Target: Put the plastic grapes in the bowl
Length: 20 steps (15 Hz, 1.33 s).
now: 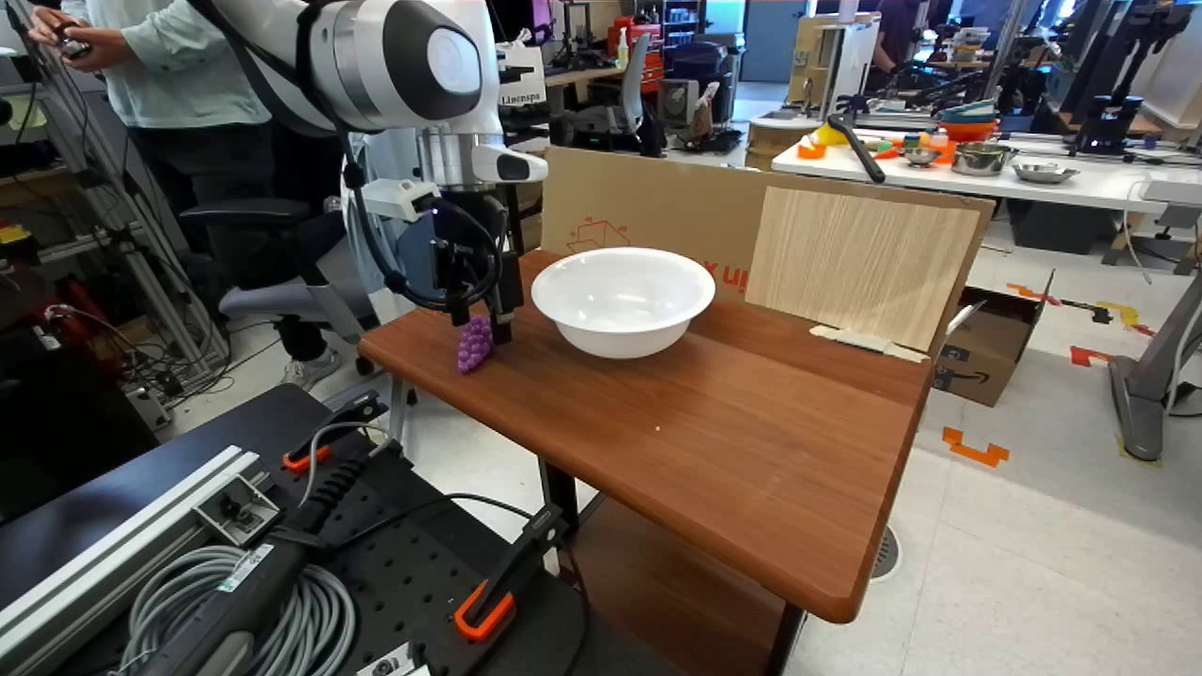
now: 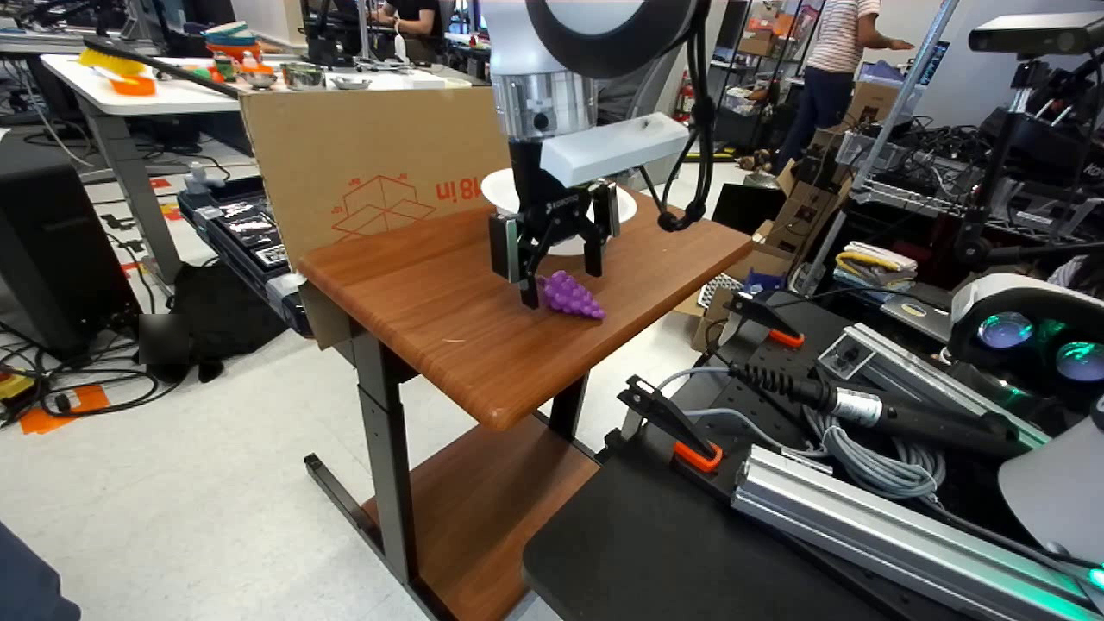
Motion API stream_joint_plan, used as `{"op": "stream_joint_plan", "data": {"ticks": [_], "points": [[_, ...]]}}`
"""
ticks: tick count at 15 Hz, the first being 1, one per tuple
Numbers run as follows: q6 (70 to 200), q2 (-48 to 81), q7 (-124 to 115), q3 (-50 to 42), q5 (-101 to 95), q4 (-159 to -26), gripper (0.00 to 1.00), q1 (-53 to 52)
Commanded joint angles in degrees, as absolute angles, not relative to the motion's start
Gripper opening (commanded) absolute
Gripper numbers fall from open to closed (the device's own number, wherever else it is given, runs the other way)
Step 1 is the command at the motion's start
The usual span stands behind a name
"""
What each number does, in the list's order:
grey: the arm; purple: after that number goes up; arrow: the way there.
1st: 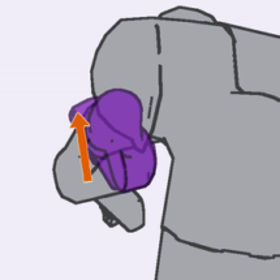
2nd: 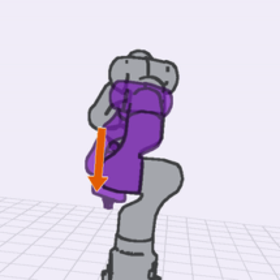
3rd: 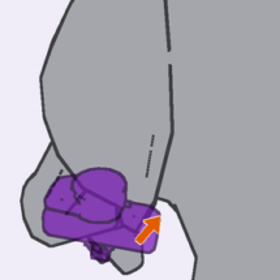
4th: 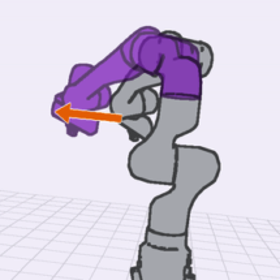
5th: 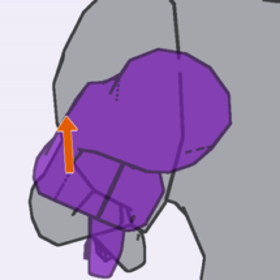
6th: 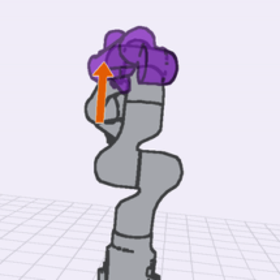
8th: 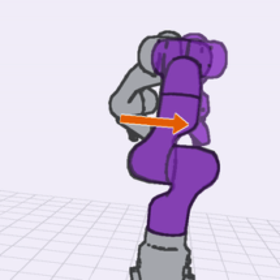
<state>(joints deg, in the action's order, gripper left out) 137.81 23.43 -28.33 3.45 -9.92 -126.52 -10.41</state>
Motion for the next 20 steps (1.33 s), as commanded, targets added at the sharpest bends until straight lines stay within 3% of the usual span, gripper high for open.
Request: {"op": "stream_joint_plan", "data": {"ticks": [1,8,15,20], "points": [[135.65,25.46,-28.60,2.13,-9.23,-123.68,0.74,-12.61],[135.36,22.12,-27.96,2.48,-6.77,-125.41,0.20,-12.08],[129.15,5.01,-23.12,2.34,1.30,-133.05,0.19,-7.36],[129.64,6.28,-25.98,-2.92,1.79,-129.36,0.19,-0.46]]}}
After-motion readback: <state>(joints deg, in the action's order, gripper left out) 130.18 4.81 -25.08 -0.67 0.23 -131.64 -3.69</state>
